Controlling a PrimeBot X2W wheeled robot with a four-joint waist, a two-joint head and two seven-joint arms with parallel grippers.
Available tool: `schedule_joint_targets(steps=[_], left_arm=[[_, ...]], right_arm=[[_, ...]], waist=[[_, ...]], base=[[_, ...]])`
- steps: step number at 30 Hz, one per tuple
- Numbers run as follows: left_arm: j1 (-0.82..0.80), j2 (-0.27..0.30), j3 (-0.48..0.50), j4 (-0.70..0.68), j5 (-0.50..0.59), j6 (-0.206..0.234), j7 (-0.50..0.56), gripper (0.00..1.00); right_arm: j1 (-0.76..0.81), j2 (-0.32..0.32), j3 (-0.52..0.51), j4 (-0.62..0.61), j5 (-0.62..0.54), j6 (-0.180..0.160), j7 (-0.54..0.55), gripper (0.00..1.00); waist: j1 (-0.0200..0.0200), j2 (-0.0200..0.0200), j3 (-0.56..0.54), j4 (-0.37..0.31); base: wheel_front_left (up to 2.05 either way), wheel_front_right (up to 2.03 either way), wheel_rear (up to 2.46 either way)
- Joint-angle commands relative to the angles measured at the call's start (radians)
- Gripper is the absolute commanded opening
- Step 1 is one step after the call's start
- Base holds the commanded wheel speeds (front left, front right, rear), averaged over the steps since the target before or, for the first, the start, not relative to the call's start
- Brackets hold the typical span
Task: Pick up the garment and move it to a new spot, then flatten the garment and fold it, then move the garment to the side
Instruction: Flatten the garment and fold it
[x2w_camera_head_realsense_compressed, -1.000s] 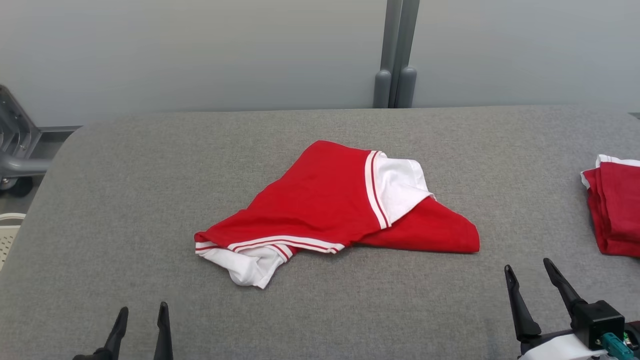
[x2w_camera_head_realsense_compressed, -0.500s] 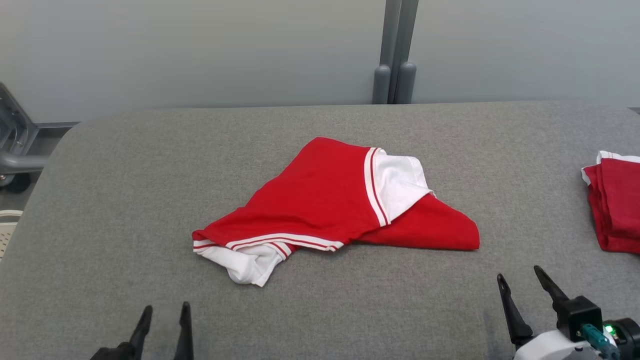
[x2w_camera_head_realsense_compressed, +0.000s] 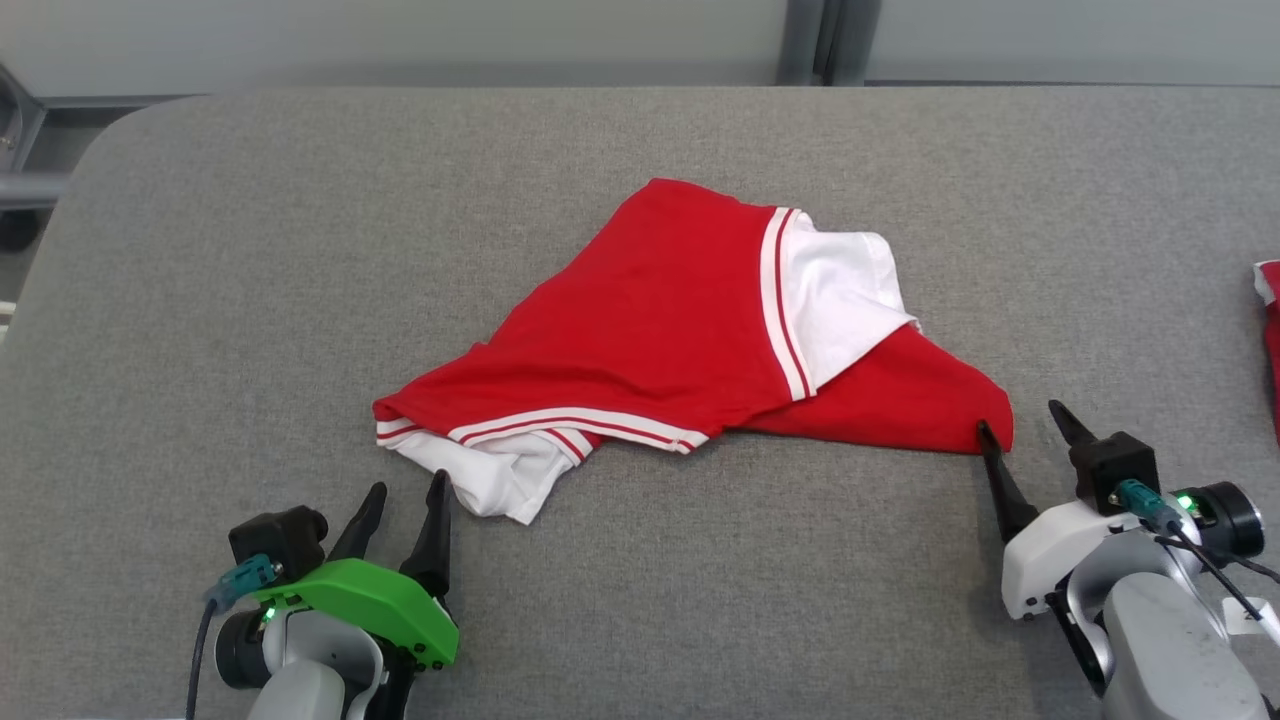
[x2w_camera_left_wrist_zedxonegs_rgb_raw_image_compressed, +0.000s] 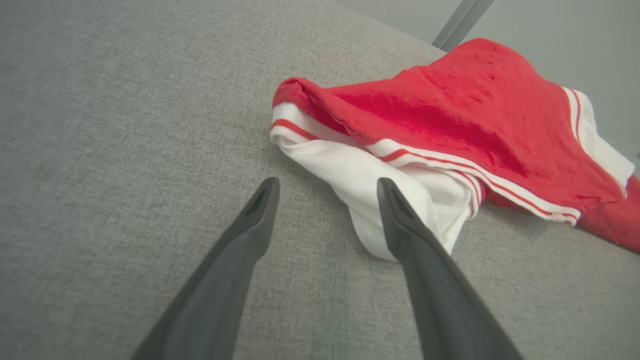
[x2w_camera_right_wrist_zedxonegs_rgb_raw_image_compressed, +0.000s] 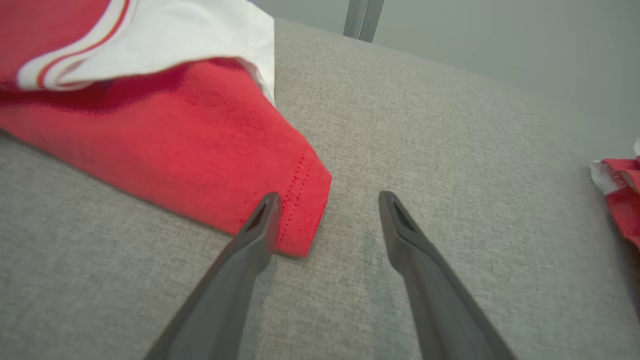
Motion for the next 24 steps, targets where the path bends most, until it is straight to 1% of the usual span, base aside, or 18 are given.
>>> schedule_joint_targets(steps=[1, 5, 11, 12, 13, 14, 15, 16, 17, 18, 19, 20, 21, 24], left_arm=[[-0.019, 0.001, -0.001, 0.009, -0.006, -0.002, 0.006, 1.0], [-0.044, -0.009, -0.017, 0.05, -0.037, -0.005, 0.032, 1.0], [-0.058, -0.013, -0.032, 0.089, -0.063, -0.004, 0.036, 1.0], [-0.061, -0.014, -0.035, 0.098, -0.063, -0.004, 0.045, 1.0], [-0.062, -0.015, -0.04, 0.106, -0.068, -0.005, 0.055, 1.0], [-0.062, -0.016, -0.04, 0.112, -0.076, -0.005, 0.064, 1.0], [-0.065, -0.017, -0.044, 0.119, -0.076, -0.002, 0.074, 1.0], [-0.067, -0.018, -0.051, 0.122, -0.074, -0.003, 0.079, 1.0], [-0.068, -0.019, -0.051, 0.123, -0.079, -0.003, 0.076, 1.0], [-0.07, -0.02, -0.051, 0.125, -0.086, -0.003, 0.077, 1.0], [-0.07, -0.022, -0.055, 0.125, -0.095, -0.003, 0.084, 1.0], [-0.068, -0.025, -0.057, 0.12, -0.111, -0.004, 0.091, 1.0], [-0.063, -0.027, -0.056, 0.115, -0.129, -0.004, 0.098, 1.0], [-0.036, -0.029, -0.055, 0.085, -0.157, 0.0, 0.114, 1.0]], right_arm=[[-0.014, 0.005, 0.005, 0.013, 0.003, -0.001, -0.003, 1.0], [-0.044, 0.014, 0.027, 0.084, 0.02, -0.001, -0.006, 1.0], [-0.06, 0.023, 0.04, 0.136, 0.036, -0.001, -0.008, 1.0], [-0.061, 0.025, 0.042, 0.141, 0.041, -0.001, -0.008, 0.8], [-0.063, 0.027, 0.047, 0.147, 0.047, 0.0, -0.008, 0.51], [-0.066, 0.027, 0.052, 0.152, 0.055, 0.0, -0.008, 0.41], [-0.067, 0.026, 0.056, 0.157, 0.061, 0.0, -0.007, 0.27], [-0.066, 0.024, 0.058, 0.159, 0.068, 0.0, -0.006, 0.2], [-0.065, 0.022, 0.062, 0.161, 0.073, -0.001, -0.006, 0.16], [-0.064, 0.02, 0.065, 0.163, 0.078, -0.001, -0.006, 0.15], [-0.062, 0.017, 0.068, 0.164, 0.082, -0.001, -0.006, 0.1], [-0.06, 0.016, 0.072, 0.164, 0.086, -0.002, -0.006, 0.1], [-0.059, 0.014, 0.074, 0.164, 0.091, -0.001, -0.005, 0.13], [-0.057, 0.006, 0.078, 0.161, 0.101, -0.002, -0.005, 0.13]], waist=[[0.0, -0.0001, 0.046, 0.022], [0.0, -0.0001, 0.052, 0.029], [0.0, -0.0001, 0.052, 0.03], [0.0, -0.0001, 0.052, 0.03], [0.0, -0.0001, 0.053, 0.03], [0.0, -0.0001, 0.054, 0.029], [0.0, -0.0001, 0.057, 0.028], [0.0, -0.0001, 0.059, 0.027], [0.0, -0.0001, 0.061, 0.025], [0.0, -0.0001, 0.063, 0.023], [0.0, -0.0001, 0.064, 0.022], [0.0, -0.0001, 0.066, 0.02], [0.0, -0.0001, 0.067, 0.018], [0.0, -0.0001, 0.069, 0.01]], base=[[0.0, 0.0, 0.0], [0.0, 0.0, 0.0], [0.0, 0.0, 0.0], [0.0, 0.0, 0.0], [0.0, 0.0, 0.0], [0.0, 0.0, 0.0], [0.0, 0.0, 0.0], [0.0, 0.0, 0.0], [0.0, 0.0, 0.0], [0.0, 0.0, 0.0], [0.0, 0.0, 0.0], [0.0, 0.0, 0.0], [0.0, 0.0, 0.0], [0.0, 0.0, 0.0]])
